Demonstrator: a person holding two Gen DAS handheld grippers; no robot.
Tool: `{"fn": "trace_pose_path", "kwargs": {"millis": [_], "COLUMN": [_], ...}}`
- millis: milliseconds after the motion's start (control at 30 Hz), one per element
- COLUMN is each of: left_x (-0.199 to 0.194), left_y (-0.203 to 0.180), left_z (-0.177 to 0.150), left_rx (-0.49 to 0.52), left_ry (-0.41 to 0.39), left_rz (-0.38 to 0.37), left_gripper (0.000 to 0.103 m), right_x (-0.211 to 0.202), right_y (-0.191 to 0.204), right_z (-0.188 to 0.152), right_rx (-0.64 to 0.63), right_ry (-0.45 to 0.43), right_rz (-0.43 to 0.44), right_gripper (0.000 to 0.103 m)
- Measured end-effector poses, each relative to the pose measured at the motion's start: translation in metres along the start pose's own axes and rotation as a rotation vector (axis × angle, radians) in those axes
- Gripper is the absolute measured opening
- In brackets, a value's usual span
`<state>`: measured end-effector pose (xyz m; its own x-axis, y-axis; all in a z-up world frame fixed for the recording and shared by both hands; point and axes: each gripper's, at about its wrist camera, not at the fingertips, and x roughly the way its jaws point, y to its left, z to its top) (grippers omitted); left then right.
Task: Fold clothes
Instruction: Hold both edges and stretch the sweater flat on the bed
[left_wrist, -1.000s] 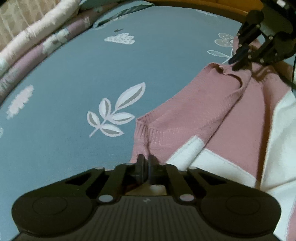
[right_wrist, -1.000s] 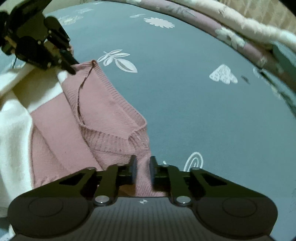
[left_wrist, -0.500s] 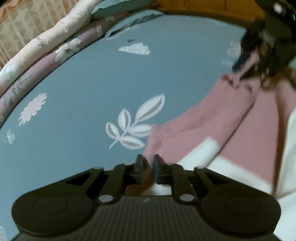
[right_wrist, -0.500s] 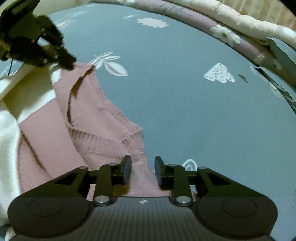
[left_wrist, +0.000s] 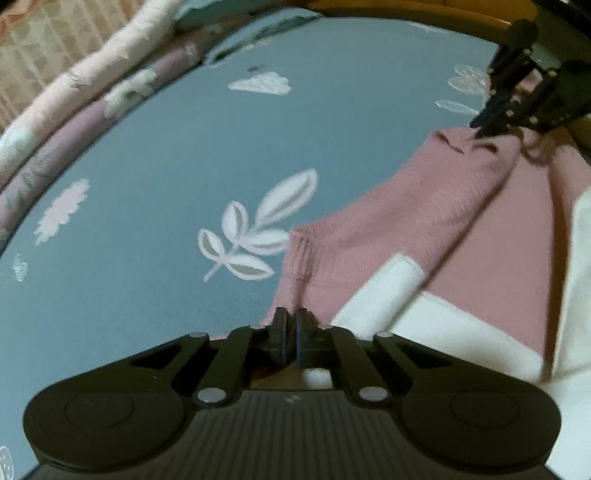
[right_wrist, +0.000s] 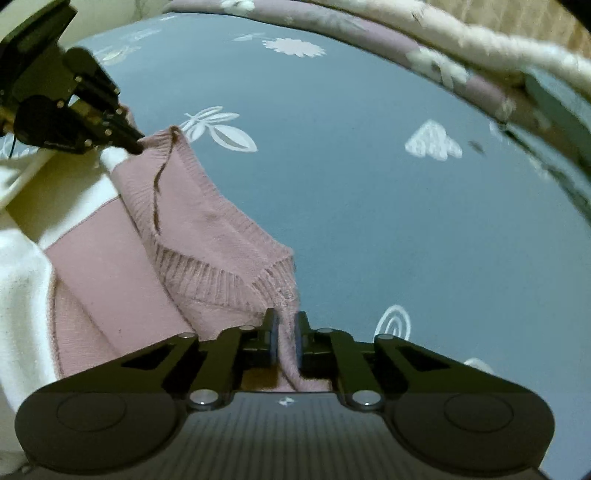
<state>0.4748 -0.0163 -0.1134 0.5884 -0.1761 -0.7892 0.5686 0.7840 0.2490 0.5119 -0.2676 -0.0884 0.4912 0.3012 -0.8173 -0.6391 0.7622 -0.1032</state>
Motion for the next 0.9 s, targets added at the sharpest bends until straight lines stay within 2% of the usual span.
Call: {"fn": "trace_pose_path", "kwargs": {"millis": [133, 400, 533, 600, 733, 767, 900], "left_x": [-0.006, 0.014, 0.036, 0.048, 0.047, 0.044, 0.025], "left_y": [0.017, 0.033, 0.042, 0.04, 0.038, 0.041, 0.061], "left_z": [0.014, 0.042, 0.042, 0.034, 0.028, 0.029, 0.035], "left_rx": [-0.072, -0.127, -0.181, -0.172, -0.17, -0.189, -0.271], "left_ry": [-0.071, -0.119, -0.091, -0.061, -0.076, -0.077, -0.193], "left_rz": [0.049, 0.139, 0.149, 0.151, 0.16, 0.146, 0.101], "left_gripper": [0.001, 0.001, 0.001, 0.002, 0.003, 0.008, 0.013], "right_x": [0.001, 0.006, 0.035, 0.05, 0.05, 0.046, 0.032], "right_y": [-0.003, -0.009, -0.017, -0.021, -0.021, -0.023, -0.027], "right_z": [0.014, 0.04, 0.035, 0.032, 0.027, 0.028, 0.033], "right_rx": [-0.017, -0.041, 0.0, 0.02, 0.059, 0.069, 0.112], "right_ry": [-0.034, -0.097, -0.061, -0.041, -0.069, -0.083, -0.138], "right_rz": [-0.069, -0.211, -0.245, -0.26, -0.251, -0.239, -0.191], "right_gripper": [0.009, 0.008, 0.008, 0.009, 0.01, 0.011, 0.015]}}
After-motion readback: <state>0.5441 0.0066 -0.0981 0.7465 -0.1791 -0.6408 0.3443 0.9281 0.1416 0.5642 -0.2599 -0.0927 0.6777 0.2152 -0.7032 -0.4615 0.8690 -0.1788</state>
